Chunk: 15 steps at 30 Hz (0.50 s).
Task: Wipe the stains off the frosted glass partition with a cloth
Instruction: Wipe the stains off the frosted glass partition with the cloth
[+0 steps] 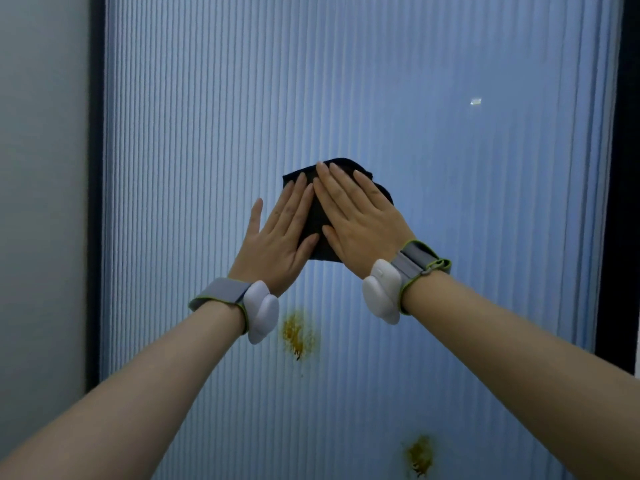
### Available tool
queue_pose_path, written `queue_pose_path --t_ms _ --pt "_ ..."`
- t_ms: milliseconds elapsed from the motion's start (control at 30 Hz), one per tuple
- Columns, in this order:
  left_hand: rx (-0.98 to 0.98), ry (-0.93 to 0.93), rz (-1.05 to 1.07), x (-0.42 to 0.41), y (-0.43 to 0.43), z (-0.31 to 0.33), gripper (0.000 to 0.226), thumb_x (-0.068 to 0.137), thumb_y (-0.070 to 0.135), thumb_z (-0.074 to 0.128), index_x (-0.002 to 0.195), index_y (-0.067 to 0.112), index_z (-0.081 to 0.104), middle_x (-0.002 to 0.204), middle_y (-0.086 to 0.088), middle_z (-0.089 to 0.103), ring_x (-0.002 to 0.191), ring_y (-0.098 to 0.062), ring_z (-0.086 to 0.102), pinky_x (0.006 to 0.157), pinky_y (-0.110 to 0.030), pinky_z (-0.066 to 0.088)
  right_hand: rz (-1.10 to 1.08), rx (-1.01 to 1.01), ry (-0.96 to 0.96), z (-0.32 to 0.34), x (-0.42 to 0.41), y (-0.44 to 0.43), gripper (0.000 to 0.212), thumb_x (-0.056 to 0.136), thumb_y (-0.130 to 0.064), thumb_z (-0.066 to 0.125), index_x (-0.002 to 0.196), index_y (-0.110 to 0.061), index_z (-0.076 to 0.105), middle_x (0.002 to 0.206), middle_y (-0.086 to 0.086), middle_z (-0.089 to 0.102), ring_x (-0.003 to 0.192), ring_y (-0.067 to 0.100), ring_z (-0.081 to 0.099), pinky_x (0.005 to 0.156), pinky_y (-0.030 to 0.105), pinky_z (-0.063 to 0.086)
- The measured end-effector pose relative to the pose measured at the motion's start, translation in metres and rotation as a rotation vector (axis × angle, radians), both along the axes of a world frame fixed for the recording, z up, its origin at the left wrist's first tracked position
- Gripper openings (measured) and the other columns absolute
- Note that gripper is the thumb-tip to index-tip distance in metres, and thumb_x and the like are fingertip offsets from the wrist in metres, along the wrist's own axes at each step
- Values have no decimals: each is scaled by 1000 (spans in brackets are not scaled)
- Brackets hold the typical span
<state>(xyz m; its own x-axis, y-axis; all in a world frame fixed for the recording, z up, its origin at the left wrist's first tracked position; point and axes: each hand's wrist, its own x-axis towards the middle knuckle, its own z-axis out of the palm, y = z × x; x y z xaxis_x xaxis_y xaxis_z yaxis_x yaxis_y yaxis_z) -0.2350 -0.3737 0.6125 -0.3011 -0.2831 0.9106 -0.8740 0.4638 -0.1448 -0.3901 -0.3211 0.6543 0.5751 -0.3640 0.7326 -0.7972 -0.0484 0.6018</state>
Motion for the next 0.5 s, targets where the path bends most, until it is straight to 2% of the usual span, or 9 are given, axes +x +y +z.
queue_pose_path --t_ms 133,267,500 --pt "-3 5 3 -9 4 0 56 93 44 10 139 27 -17 149 12 -17 138 0 -14 115 -41 -5 -29 -22 1 -2 -7 1 57 99 -31 19 144 -4 -1 156 11 1 144 25 1 117 39 -3" --pt "-18 -19 -25 -32 14 0 56 93 43 10 139 26 -16 149 11 -16 138 -1 -13 114 -42 -5 -125 -200 -27 -8 -29 14 54 94 -35 24 141 -8 27 150 5 31 138 19 29 113 37 24" --pt "-40 -47 -86 -80 34 0 55 94 42 12 139 23 -13 149 8 -14 138 -6 -11 114 -45 -4 -168 -220 -50 -13 -76 38 54 93 -32 28 139 -5 33 147 10 36 135 23 35 110 41 30"
